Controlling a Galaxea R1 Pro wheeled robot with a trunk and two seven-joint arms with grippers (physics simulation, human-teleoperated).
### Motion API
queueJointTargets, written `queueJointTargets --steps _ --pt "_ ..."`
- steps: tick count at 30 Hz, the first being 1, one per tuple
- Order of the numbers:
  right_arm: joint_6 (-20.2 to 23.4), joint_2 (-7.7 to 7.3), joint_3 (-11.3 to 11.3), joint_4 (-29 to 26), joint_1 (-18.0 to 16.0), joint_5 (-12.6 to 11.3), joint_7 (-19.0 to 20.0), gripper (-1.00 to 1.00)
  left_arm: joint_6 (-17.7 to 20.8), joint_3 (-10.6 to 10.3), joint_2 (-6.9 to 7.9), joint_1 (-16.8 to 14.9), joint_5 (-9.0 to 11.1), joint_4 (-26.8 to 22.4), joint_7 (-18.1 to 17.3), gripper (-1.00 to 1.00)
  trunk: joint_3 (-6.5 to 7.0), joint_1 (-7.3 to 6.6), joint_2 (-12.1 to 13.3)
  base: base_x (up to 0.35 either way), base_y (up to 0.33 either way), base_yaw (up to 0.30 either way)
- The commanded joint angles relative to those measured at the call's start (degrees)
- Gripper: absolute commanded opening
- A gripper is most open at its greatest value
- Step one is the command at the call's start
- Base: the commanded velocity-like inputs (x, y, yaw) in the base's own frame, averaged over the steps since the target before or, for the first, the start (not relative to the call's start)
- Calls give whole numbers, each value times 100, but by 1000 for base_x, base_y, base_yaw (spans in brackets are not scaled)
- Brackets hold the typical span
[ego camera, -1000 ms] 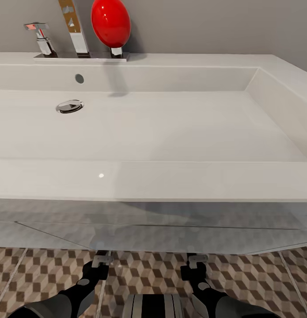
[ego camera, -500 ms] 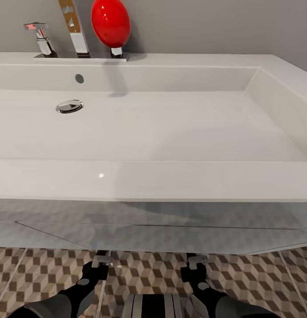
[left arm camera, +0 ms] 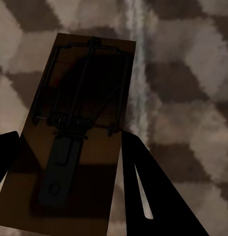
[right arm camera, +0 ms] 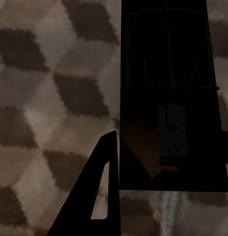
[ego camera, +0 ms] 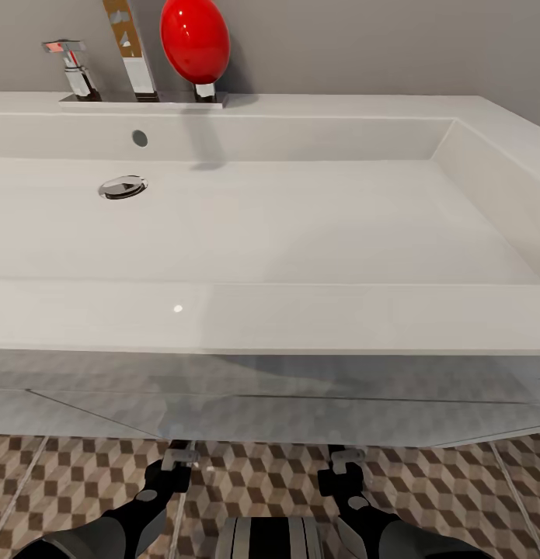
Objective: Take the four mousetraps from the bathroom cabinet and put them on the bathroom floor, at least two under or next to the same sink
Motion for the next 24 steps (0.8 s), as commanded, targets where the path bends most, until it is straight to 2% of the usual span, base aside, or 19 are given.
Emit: queueJointTargets --steps 1,12,24 --pt "-16 2 12 17 -6 52 -43 -100 -7 -49 0 -1 10 -11 39 -100 -3 -1 -1 0 0 0" --pt "197 10 17 -47 -6 59 -45 -100 3 -52 6 -1 19 -46 39 -100 -3 -1 -1 0 0 0" --pt "230 10 18 -62 -6 66 -45 -100 3 -47 9 -1 19 -57 38 -100 -3 -1 -1 0 0 0"
